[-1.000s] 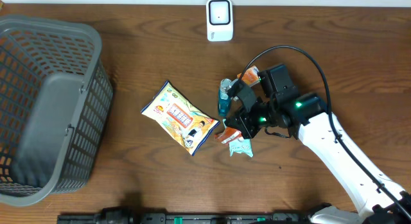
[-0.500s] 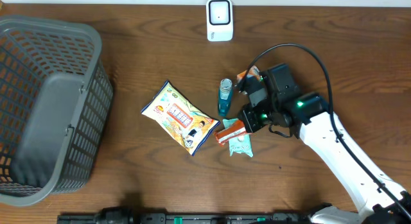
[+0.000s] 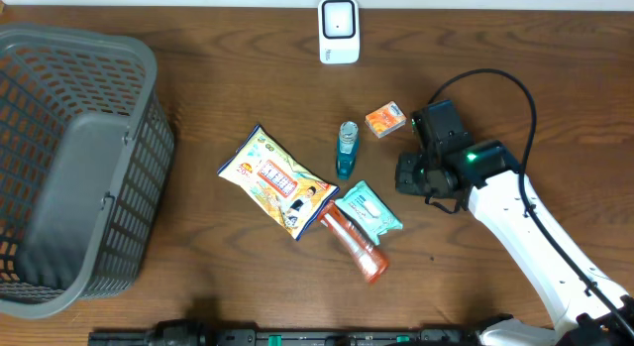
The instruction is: Scan the item barcode
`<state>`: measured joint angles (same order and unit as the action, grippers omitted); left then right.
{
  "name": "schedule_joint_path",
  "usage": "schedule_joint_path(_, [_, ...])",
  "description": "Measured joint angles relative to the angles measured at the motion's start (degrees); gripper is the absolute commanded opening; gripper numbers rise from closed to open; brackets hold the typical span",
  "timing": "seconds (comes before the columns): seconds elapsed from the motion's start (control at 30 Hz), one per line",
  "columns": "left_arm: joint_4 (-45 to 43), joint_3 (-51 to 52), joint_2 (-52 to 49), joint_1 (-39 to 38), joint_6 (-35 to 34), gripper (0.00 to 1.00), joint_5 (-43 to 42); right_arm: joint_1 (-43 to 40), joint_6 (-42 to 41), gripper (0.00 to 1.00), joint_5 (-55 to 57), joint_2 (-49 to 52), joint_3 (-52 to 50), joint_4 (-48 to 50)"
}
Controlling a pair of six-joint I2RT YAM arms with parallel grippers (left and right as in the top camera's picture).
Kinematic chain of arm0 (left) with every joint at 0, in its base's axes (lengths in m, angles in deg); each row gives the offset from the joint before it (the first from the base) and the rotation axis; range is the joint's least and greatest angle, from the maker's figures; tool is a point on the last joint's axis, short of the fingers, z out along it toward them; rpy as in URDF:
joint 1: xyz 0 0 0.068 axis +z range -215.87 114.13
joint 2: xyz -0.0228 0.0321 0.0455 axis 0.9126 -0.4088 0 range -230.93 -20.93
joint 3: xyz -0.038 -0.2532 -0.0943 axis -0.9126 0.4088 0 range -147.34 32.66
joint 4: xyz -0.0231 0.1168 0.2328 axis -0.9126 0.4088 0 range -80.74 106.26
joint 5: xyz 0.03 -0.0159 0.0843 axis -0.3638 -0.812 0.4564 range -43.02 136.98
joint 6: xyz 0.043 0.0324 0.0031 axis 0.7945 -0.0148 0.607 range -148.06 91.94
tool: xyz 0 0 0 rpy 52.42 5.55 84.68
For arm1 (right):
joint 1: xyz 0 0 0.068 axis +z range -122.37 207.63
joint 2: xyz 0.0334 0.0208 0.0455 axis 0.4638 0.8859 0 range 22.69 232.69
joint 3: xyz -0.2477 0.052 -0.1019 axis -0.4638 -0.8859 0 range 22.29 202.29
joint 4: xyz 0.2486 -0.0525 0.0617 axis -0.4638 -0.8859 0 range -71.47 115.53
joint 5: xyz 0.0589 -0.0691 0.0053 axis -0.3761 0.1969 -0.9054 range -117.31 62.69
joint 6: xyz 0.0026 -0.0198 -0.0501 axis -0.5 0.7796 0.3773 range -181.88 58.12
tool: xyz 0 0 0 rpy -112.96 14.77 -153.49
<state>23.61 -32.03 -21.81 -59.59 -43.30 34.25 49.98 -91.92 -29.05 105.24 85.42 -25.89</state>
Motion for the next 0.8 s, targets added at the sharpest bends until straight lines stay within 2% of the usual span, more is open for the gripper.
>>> schedule_joint_path(0.07, [0.0,0.0,0.0,0.0,0.02,1.0,-0.02,0.0,0.15,0.9,0.02,0.0,0.0,0.11])
schedule_joint_path(0.1, [0.0,0.0,0.0,0.0,0.0,1.0,-0.02,0.0,1.2,0.99,-0.42,0.0,0.0,0.11])
schedule_joint_path(0.3, [0.0,0.0,0.0,0.0,0.0,1.0,-0.02,0.52,8.87,0.99,-12.72,0.0,0.0,0.37])
schedule_joint_path(0.43, [0.0,0.0,0.0,0.0,0.0,1.0,-0.02,5.05,12.96,0.99,-19.58,0.13,0.0,0.59])
schedule_joint_path(0.6, [0.0,0.0,0.0,0.0,0.0,1.0,0.0,11.85,15.15,0.86,-21.46,2.49,-0.94,3.39])
schedule_joint_path(0.7, [0.0,0.0,0.0,0.0,0.0,1.0,-0.02,13.77,15.65,0.7,-21.99,5.22,-3.02,5.25])
schedule_joint_path(0.73, [0.0,0.0,0.0,0.0,0.0,1.0,-0.02,13.84,15.8,0.64,-22.01,6.64,-3.72,5.55])
schedule_joint_path(0.77, [0.02,0.0,0.0,0.0,0.0,1.0,-0.02,13.84,15.67,0.47,-22.05,7.17,-3.89,5.55])
schedule_joint_path(0.8, [0.02,0.0,0.0,0.0,0.0,1.0,-0.02,13.84,15.67,0.37,-22.08,8.33,-4.11,5.64])
